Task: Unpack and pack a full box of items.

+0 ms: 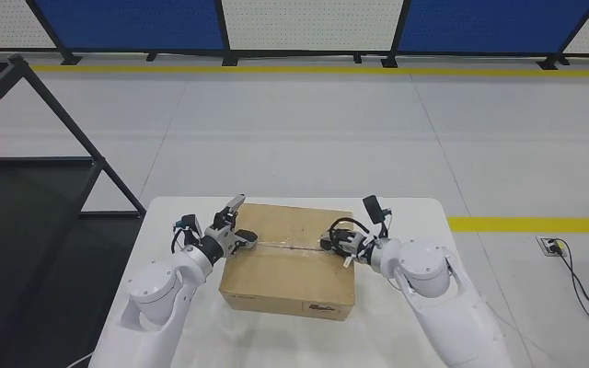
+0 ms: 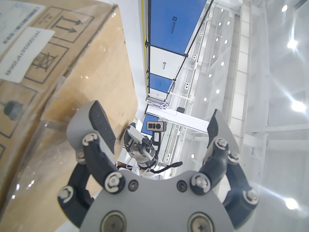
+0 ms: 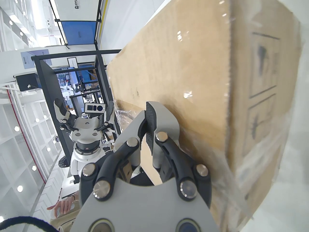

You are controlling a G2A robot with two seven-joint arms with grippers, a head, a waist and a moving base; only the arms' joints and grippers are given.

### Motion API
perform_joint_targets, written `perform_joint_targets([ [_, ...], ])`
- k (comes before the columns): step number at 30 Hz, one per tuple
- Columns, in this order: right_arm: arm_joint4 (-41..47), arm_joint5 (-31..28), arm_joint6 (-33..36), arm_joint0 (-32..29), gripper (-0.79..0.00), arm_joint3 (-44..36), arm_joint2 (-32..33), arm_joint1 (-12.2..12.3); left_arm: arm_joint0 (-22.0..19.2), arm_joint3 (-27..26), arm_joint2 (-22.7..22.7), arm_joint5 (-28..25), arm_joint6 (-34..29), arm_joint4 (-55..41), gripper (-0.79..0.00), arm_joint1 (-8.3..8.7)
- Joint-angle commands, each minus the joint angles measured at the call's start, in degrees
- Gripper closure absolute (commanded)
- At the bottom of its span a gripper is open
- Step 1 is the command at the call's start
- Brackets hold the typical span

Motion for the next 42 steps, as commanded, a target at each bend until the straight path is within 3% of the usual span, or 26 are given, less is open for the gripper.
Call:
perform_joint_targets([
  [1, -0.34, 0.30, 0.10, -0.91, 0.000, -0.98, 1.09, 0.34, -0.02, 0.01, 0.00, 0.02, 0.00, -0.01, -0.785, 0.01],
  [24, -1.10, 2.08, -1.47, -9.86, 0.000, -8.86, 10.29, 3.05, -0.13, -0.59, 0.39, 0.32, 0.61, 0.33, -0.785, 0.04],
  [36, -0.58, 2.01, -1.82, -10.85, 0.000, -8.73, 10.25, 3.52, 0.30, -1.27, 0.63, 0.28, 0.91, 0.42, -0.785, 0.04],
  [42, 3.36, -0.24, -5.09, -11.11, 0.000, -10.49, 11.94, 3.43, 1.12, -2.45, -0.21, -0.69, 1.52, 0.01, -0.785, 0.10],
])
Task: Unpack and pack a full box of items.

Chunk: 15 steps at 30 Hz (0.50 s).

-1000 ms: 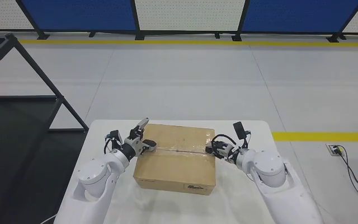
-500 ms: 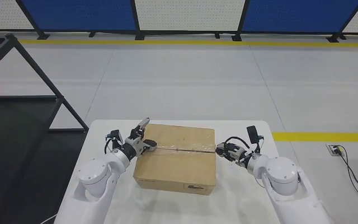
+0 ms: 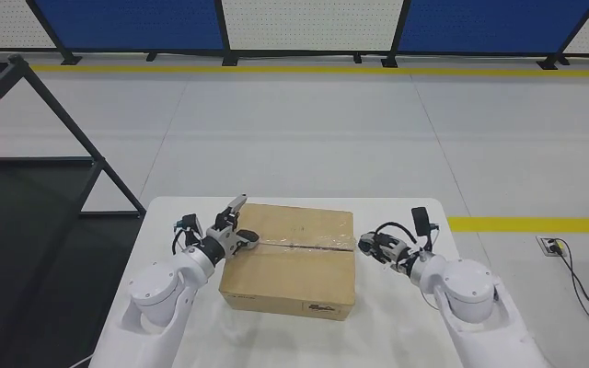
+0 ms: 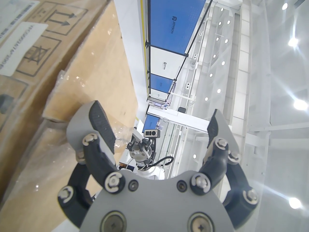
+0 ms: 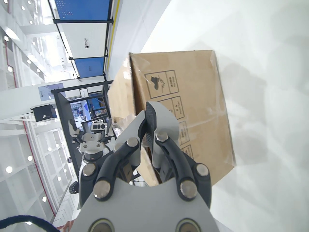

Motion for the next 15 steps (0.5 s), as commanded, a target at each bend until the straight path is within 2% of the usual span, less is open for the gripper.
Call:
perform_joint_targets([
  [1, 0.86, -0.77, -0.76, -0.33, 0.000, -1.65, 0.03, -0.04, 0.57, -0.74, -0.71, -0.71, 0.37, -0.38, -0.785, 0.05],
  [7, 1.27, -1.13, 1.68, 1.23, 0.000, -4.13, -4.84, -0.43, 4.00, -4.43, -4.27, -4.06, 2.29, -2.60, -0.785, 0.25],
  [11, -0.93, 1.04, 2.43, 5.52, 0.000, -0.73, -11.15, -1.22, 7.20, -6.37, -7.29, -7.34, 4.09, -5.28, -0.785, 0.30],
  [15, 0.87, 1.51, 1.40, 9.55, 0.000, 3.43, -15.51, -2.42, 10.25, -7.31, -9.64, -10.82, 5.40, -7.65, -0.785, 0.27],
])
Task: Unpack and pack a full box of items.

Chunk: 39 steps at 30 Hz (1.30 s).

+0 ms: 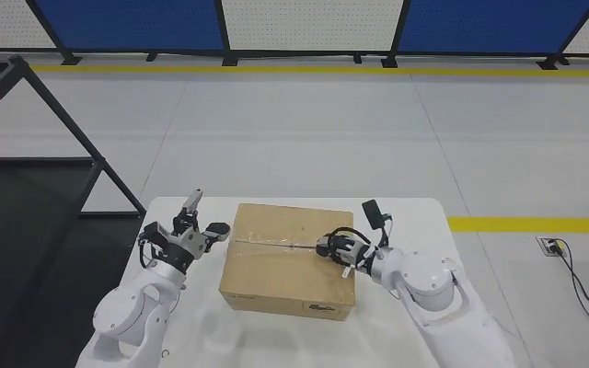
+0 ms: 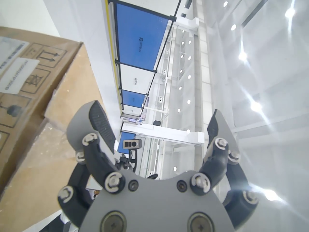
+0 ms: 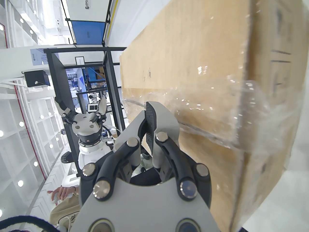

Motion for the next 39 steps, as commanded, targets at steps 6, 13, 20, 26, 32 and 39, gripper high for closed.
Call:
perform_joint_targets([
  [6, 1.51, 1.94, -1.85, 5.40, 0.000, 5.89, -5.30, -1.67, 3.08, 0.23, -1.17, -3.22, 0.61, -1.88, -0.785, -0.11],
  [13, -0.02, 3.34, -1.80, 5.55, 0.000, 7.07, -5.38, -1.59, 3.11, 0.37, -0.41, -2.71, -0.61, -1.64, -0.785, -0.13],
  [20, -0.44, 3.82, -2.77, 1.14, 0.000, 2.78, -1.61, -0.55, 0.41, 1.19, 2.80, -0.26, -1.98, 1.24, -0.785, -0.20],
  [26, 0.74, 4.30, -3.69, 0.23, 0.000, 0.60, -2.12, -0.77, -0.56, 2.26, 3.76, -1.11, -0.84, 1.21, -0.785, -0.44],
  [32, 5.56, 4.29, -6.43, 5.65, 0.000, 4.64, -7.50, -3.10, 2.88, 1.39, 0.54, -5.08, 1.70, -2.08, -0.785, -0.51],
  [39, 10.91, 3.93, -10.14, 13.76, 0.000, 12.10, -15.24, -7.03, 9.13, -1.88, -4.27, -10.35, 4.47, -4.87, -0.785, -0.50],
])
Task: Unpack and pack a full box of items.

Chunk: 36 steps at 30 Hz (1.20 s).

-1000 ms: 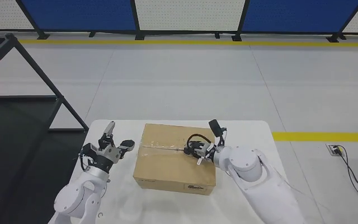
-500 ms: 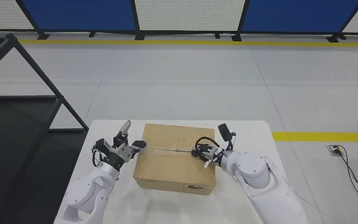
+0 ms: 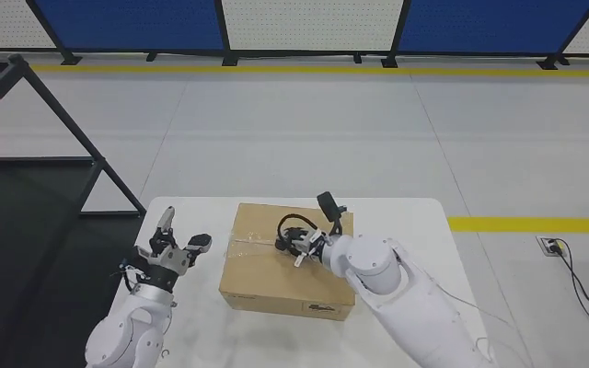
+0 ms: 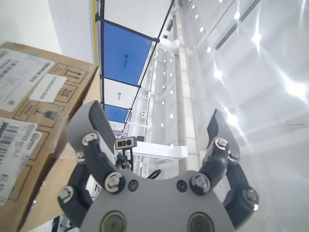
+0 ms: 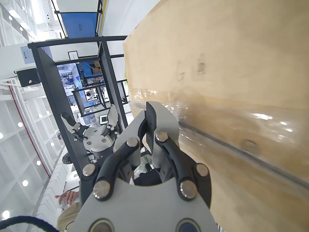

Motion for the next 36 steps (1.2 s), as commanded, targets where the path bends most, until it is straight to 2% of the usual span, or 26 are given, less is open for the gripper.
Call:
perform_joint_targets([
  [1, 0.42, -0.13, -0.01, 0.50, 0.000, 0.55, -0.31, -0.20, 1.71, -0.80, -1.10, -1.75, 1.10, -1.40, -0.785, -0.10],
  [5, 0.42, -0.13, -0.01, 0.50, 0.000, 0.55, -0.31, -0.20, 3.96, -1.67, -2.53, -4.65, 5.15, -2.67, -0.785, -0.38],
  [14, 0.62, -0.91, 0.08, 0.12, 0.000, -0.17, -2.17, -0.89, 4.04, -1.60, -2.36, -4.47, 5.87, -2.04, -0.785, -0.41],
  [18, 1.13, 0.16, 0.17, 4.21, 0.000, 3.42, -6.87, -3.14, 2.94, -0.89, -1.07, -4.70, 11.39, -0.11, -0.785, -0.79],
  [21, 2.17, 0.47, -0.08, 7.60, 0.000, 7.30, -10.30, -5.29, 3.03, -0.15, -1.39, -5.30, 12.67, -0.59, -0.785, -0.96],
  [30, 6.85, -0.86, -0.89, 14.92, 0.000, 18.77, -15.47, -11.25, 6.06, -0.50, -4.03, -8.15, 2.81, 0.97, -0.785, -0.53],
  [36, 7.61, -1.06, -0.73, 17.84, 0.000, 24.98, -17.88, -14.51, 6.79, -0.92, -4.35, -8.52, 1.35, 0.80, -0.785, -0.57],
])
